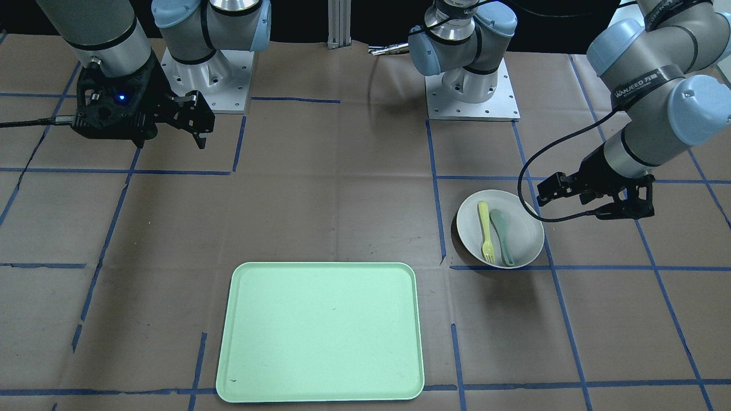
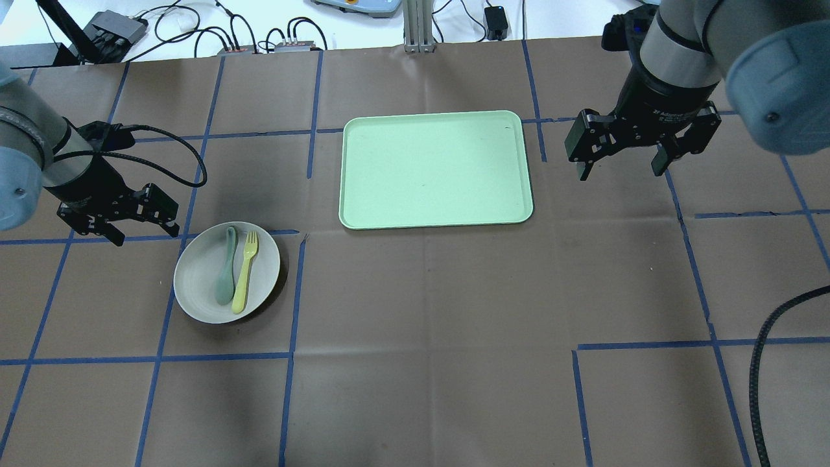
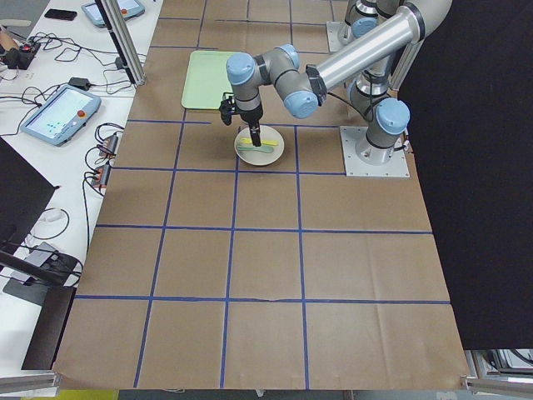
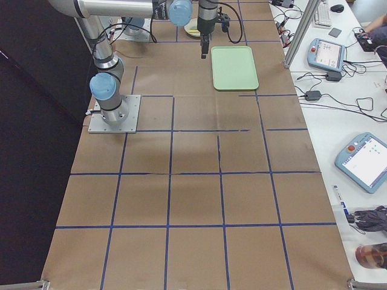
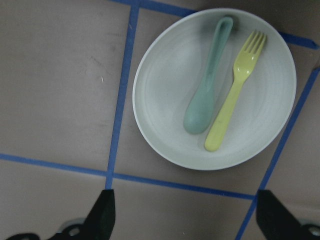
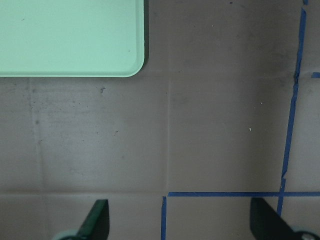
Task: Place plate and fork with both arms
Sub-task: 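Move the left gripper outward past the plate rim and lower it, then close the left gripper on the white plate's outer rim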
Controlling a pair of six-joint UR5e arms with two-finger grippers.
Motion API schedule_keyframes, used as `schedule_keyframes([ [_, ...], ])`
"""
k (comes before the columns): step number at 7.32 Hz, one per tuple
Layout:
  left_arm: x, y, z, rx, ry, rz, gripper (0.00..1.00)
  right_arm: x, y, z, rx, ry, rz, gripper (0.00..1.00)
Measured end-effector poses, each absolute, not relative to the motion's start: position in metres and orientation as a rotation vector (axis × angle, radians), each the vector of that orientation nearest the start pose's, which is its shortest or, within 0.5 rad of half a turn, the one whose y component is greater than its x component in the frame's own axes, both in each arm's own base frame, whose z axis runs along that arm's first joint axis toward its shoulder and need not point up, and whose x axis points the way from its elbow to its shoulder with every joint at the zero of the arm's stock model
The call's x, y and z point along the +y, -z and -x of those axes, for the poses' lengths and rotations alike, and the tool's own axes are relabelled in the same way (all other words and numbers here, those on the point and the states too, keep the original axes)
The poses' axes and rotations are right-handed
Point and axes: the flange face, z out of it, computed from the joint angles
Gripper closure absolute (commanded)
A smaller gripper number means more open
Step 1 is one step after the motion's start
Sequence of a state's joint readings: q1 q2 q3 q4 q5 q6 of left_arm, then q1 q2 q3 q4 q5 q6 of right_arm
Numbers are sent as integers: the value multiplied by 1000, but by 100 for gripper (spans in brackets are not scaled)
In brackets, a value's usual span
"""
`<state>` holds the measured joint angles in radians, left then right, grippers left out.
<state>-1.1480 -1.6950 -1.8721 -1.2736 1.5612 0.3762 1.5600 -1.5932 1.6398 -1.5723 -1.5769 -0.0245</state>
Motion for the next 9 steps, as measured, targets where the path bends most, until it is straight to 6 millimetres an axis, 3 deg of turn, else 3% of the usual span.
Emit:
schedule_keyframes([
  [2,-521,-274,-106,3206,-113,-81,1,-479,-465,-128,3146,-71,22,0],
  [4,-512,-240,-110,3257,-120,-103,1,-479,-465,-128,3146,-71,22,0],
  [5,-508,-230,-108,3281,-129,-102,1,-479,-465,-128,3146,-70,22,0],
  [7,-506,-222,-104,3333,-112,-102,14,-479,-465,-128,3146,-70,22,0],
  [9,-506,-207,-108,3357,-125,-195,13,-479,-465,-128,3146,-70,22,0],
])
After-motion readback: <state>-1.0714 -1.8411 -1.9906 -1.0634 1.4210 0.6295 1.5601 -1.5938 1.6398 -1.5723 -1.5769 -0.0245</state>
